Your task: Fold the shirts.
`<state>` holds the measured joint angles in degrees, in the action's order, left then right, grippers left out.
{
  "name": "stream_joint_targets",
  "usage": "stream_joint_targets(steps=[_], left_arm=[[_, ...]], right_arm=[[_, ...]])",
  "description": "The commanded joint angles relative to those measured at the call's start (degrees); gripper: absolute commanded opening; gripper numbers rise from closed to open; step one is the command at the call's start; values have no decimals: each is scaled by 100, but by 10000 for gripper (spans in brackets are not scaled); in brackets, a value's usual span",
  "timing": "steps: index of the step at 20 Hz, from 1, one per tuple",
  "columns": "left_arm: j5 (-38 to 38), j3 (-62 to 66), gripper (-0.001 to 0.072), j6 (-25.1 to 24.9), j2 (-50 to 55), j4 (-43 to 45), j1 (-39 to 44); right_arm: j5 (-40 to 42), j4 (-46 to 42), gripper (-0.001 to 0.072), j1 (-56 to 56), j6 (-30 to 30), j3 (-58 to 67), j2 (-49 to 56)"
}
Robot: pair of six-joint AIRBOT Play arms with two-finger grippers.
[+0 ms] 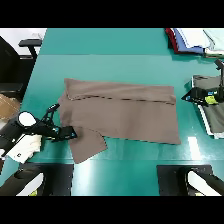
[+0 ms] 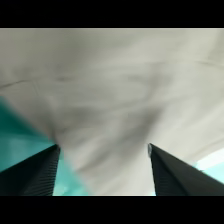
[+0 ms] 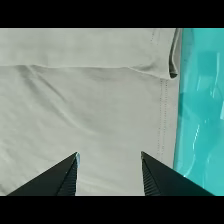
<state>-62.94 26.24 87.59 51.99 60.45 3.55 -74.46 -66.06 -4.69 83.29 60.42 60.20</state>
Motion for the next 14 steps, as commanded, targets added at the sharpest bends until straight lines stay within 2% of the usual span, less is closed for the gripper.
stream_joint_targets(steps=[1, 2, 3, 4, 5, 9, 11, 12, 14], left_arm=[[476, -175, 636, 35, -20, -177, 240], [474, -162, 457, 94, -22, -175, 240], [431, -138, 237, 90, -22, -175, 240], [374, -92, 72, 87, -22, -173, 240], [299, -2, 25, 48, -24, -166, 240], [-90, 562, 25, 48, -332, 170, 240], [-229, 745, 25, 46, -422, 155, 240], [-249, 776, 26, 46, -420, 131, 240], [-245, 774, 26, 46, -420, 122, 240]], right_arm=[[-133, 55, 446, -4, 0, -11, -20], [-205, 48, 446, -4, -2, -11, -20], [-302, 24, 446, -4, -9, -13, -17], [-435, -39, 446, -22, -20, -15, -20], [-636, -177, 446, -76, -31, -17, -15], [-1318, -966, 448, -570, -24, -531, -240], [-1292, -999, 462, -1056, -24, -1290, -452], [-1292, -994, 516, -1309, -24, -1727, -529], [-1202, -822, 524, -1624, -26, -2468, -573]])
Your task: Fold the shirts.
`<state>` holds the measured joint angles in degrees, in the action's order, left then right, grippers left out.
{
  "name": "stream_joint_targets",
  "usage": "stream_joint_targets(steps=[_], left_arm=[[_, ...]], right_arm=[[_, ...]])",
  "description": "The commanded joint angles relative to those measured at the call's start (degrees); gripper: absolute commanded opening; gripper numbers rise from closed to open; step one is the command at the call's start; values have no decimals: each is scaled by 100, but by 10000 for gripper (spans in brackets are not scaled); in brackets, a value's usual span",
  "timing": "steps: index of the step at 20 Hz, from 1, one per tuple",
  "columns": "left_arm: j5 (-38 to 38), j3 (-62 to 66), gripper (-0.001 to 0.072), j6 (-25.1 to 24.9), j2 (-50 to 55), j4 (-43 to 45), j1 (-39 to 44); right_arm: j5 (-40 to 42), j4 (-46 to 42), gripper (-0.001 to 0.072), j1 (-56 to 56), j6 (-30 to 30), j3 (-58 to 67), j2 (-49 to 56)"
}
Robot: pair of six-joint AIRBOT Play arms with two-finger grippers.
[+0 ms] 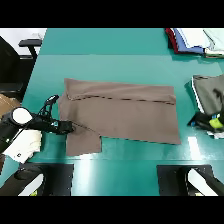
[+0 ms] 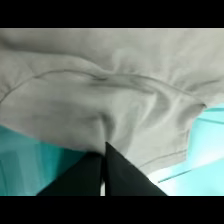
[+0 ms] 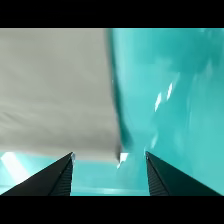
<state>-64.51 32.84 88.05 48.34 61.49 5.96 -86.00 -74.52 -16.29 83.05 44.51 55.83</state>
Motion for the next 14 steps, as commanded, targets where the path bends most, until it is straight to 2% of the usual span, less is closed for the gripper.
stream_joint_targets(steps=[1, 4, 6, 7, 9, 12, 13, 14], left_arm=[[-79, 116, 26, 0, -55, 11, 0], [-85, 114, 26, 0, -55, -24, 0], [-81, 116, 26, 2, -55, -28, 0], [-79, 114, 26, 0, -55, -28, 0], [-66, 114, 26, 0, -55, -26, 0], [-310, 149, 25, -79, -55, -11, 0], [-509, 210, 24, -114, -63, 46, 0], [-713, 278, 24, -111, -68, 164, 0]], right_arm=[[59, 260, 523, -595, -2, -1211, -129], [542, 933, 497, -651, -4, -1801, -129], [787, 1064, 474, -455, 0, -1906, -129], [876, 1058, 425, -291, 2, -1904, -129], [1043, 1060, 400, 26, 109, -1899, -129], [1128, 1021, 49, 463, 85, -1777, -131], [1080, 938, 17, 586, 79, -1639, -136], [946, 769, 17, 699, 81, -1456, -160]])
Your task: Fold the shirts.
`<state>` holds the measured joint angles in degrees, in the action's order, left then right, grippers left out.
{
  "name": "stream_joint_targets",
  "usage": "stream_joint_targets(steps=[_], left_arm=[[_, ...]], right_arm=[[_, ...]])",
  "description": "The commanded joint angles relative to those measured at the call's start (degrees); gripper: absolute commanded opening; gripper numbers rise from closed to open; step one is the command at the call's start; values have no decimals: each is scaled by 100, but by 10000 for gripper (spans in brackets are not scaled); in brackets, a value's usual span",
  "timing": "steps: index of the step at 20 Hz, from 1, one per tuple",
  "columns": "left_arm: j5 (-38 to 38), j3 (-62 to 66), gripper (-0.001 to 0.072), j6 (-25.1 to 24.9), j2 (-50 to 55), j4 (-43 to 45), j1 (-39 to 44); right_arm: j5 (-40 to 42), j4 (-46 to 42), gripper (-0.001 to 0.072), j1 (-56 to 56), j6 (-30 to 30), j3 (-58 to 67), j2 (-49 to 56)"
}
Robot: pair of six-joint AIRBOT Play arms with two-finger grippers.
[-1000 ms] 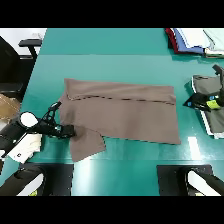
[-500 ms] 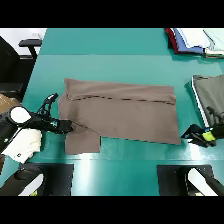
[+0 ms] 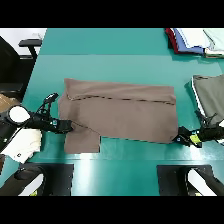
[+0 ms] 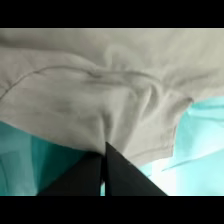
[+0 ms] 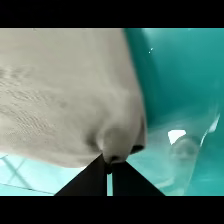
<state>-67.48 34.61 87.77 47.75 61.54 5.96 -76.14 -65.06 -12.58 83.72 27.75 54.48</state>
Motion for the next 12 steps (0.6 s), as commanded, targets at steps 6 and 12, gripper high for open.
stream_joint_targets(steps=[6, 12], left_arm=[[-1613, 188, 24, 181, -1209, 369, 0], [-1215, 844, 23, 175, -1368, 413, 0]], right_arm=[[-1641, -1414, 16, 560, 94, 997, -1193], [-1711, -1698, 15, 566, 195, 1952, -1346]])
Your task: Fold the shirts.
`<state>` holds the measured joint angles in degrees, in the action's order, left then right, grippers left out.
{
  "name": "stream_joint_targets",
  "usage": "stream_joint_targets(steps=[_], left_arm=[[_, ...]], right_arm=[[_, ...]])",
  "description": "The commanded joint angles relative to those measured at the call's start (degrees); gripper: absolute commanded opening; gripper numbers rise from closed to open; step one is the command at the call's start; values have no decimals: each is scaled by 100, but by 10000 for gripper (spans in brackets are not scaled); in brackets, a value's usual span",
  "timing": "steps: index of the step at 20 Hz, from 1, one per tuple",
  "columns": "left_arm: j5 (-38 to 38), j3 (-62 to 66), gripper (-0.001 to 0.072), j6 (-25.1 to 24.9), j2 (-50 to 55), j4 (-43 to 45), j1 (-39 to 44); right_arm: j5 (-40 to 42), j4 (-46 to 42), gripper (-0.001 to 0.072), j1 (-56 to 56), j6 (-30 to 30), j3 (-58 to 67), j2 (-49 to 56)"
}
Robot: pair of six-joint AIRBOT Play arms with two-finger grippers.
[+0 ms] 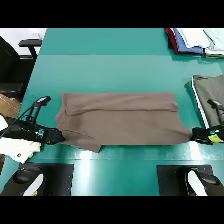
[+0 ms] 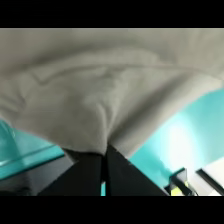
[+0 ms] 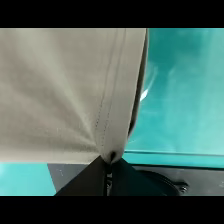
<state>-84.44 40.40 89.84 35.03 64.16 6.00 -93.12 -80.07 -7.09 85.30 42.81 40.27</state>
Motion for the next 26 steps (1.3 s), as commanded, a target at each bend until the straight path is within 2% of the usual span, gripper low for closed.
stream_joint_targets(steps=[1, 4, 7, 11, 13, 14, 15, 16, 17, 19, 20, 21, 22, 23, 24, 26], left_arm=[[942, 328, 23, -37, -48, 343, -4], [1751, 647, 24, -402, 750, 640, -4], [2472, 1104, 26, -852, 2085, 647, -22], [3126, 1810, 26, -931, 3556, 706, -22], [3239, 1980, 27, -933, 3901, 713, -22], [3276, 2009, 32, -931, 3954, 713, -22], [3314, 2020, 286, -931, 3960, 713, -22], [3289, 2061, 589, -918, 3960, 702, -22], [3165, 2151, 639, -914, 3958, 704, -22], [2702, 2417, 638, -927, 3954, 702, -20], [2450, 2540, 637, -925, 3954, 662, -20], [2321, 2601, 597, -927, 3954, 592, -20], [2291, 2599, 315, -933, 3945, 468, -20], [2293, 2599, 73, -933, 3950, 382, -13], [2326, 2597, 36, -933, 3950, 297, 0], [2430, 2583, 36, -933, 3960, -24, 81]], right_arm=[[138, -199, 15, 55, 35, 640, 361], [824, -199, 15, 540, 33, 1314, 1554], [1377, 46, 18, 949, 35, 2098, 2898], [1735, 925, 18, 986, 24, 3086, 4194], [1764, 1106, 19, 986, 22, 3532, 4634], [1744, 1174, 43, 986, 11, 3711, 4789], [1757, 1178, 224, 970, -33, 3877, 4903], [1749, 1274, 313, 918, -197, 4004, 4962], [1700, 1469, 317, 833, -411, 4098, 4979], [1499, 1810, 392, 522, -822, 4057, 4878], [1397, 1886, 392, 341, -1023, 3932, 4791], [1331, 1902, 392, 131, -1150, 3753, 4690], [1311, 1904, 393, -125, -1248, 3495, 4575], [1294, 1906, 466, -387, -1281, 3230, 4494], [1292, 1910, 574, -638, -1281, 2999, 4461], [1239, 1923, 594, -1102, -1338, 2581, 4513]])
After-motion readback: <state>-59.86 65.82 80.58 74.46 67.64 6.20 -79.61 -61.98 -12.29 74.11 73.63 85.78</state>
